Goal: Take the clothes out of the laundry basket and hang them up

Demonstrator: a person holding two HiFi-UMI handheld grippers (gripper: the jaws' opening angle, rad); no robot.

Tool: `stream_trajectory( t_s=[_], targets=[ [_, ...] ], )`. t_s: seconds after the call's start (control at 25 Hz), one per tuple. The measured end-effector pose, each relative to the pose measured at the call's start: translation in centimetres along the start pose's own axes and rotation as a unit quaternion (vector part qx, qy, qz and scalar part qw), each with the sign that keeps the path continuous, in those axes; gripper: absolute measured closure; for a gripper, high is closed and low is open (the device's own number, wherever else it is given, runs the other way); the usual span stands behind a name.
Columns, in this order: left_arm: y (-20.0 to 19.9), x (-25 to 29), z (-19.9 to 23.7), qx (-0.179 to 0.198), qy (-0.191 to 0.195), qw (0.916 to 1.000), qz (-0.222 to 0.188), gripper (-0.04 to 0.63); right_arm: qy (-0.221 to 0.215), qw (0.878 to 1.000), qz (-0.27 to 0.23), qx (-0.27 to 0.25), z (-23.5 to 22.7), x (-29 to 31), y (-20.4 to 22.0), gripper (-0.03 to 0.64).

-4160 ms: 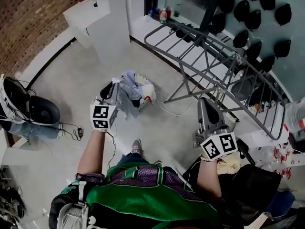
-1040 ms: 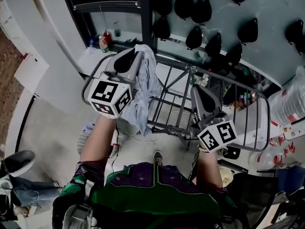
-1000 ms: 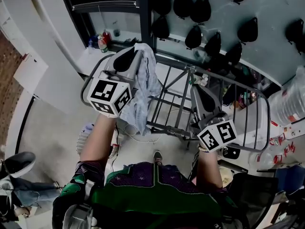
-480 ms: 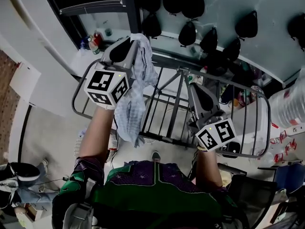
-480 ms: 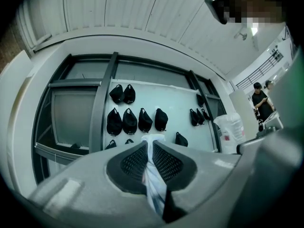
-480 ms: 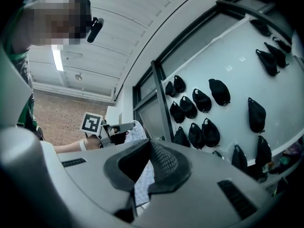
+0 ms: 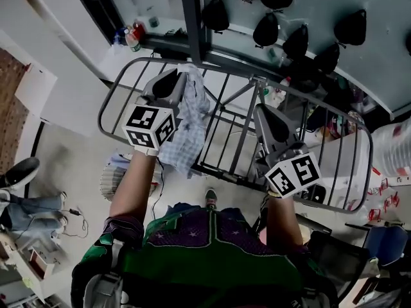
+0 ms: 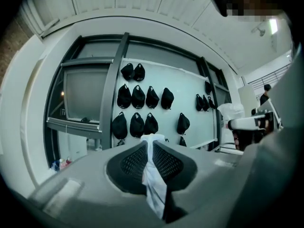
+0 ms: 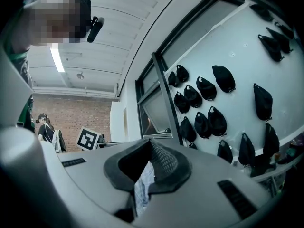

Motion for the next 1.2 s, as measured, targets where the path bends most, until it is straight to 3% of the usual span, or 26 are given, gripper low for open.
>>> stream_trajectory(
  t_s=[0.4, 0.72, 1.04, 1.2],
  targets=[
    [6.2, -5.1, 0.7, -0.030, -0.036, 0.9982, 0.038, 0.552, -0.043, 0.999, 0.000, 0.014, 3.1, 0.7, 1.3, 0.617],
    [10.7, -8.3, 0.4, -0.053, -0.025, 0.9958, 0.071, 0.549, -0.050, 0.999, 0.009, 0.017, 6.1, 1.4, 2.0, 0.617],
    [12.6, -12.3, 1.2, -0.063, -0.012, 0.9942, 0.087, 0.541, -0.035, 0.999, 0.016, 0.011, 10.3, 0.9, 1.1, 0.617],
    [13.2, -14.2, 1.3, -0.058, -0.002, 0.9938, 0.095, 0.488, -0.025, 1.000, 0.016, 0.007, 11.9, 0.2, 0.8, 0.617]
  ],
)
Point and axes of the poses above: the fingertips, and each gripper's own axes: x forward along the fingers, z to its left, y out of its underside, the point moved 1 cm from there along -x, backward along the fingers, and after that the axes turned 11 degrees about -x, right-handed, at the moved point
